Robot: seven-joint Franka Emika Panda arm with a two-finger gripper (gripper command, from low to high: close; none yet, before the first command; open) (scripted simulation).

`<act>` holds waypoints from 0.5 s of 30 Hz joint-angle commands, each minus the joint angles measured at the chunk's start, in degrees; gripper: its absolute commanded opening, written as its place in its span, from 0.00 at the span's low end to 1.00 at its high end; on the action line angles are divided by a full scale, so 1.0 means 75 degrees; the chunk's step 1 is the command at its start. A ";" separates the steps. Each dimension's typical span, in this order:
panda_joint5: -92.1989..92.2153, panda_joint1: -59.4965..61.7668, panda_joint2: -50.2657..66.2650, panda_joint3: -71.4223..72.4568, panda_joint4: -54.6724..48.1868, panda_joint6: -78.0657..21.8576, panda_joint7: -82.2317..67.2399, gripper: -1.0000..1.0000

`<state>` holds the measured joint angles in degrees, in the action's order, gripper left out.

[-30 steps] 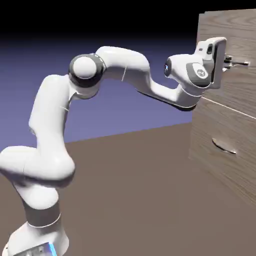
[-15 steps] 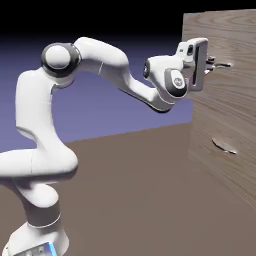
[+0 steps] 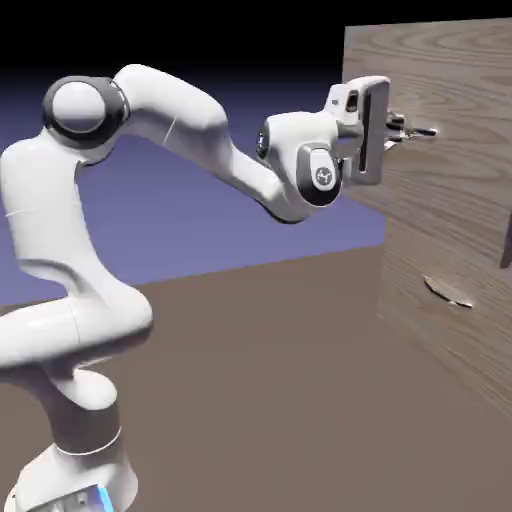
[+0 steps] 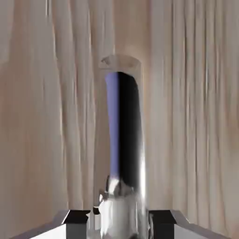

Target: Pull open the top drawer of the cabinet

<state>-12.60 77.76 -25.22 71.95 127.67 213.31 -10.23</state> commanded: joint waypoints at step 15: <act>-0.0145 -0.1223 -0.0238 -0.1180 0.0666 0.0069 0.0105 0.00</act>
<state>-13.74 68.57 -27.01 63.09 132.66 213.77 -9.41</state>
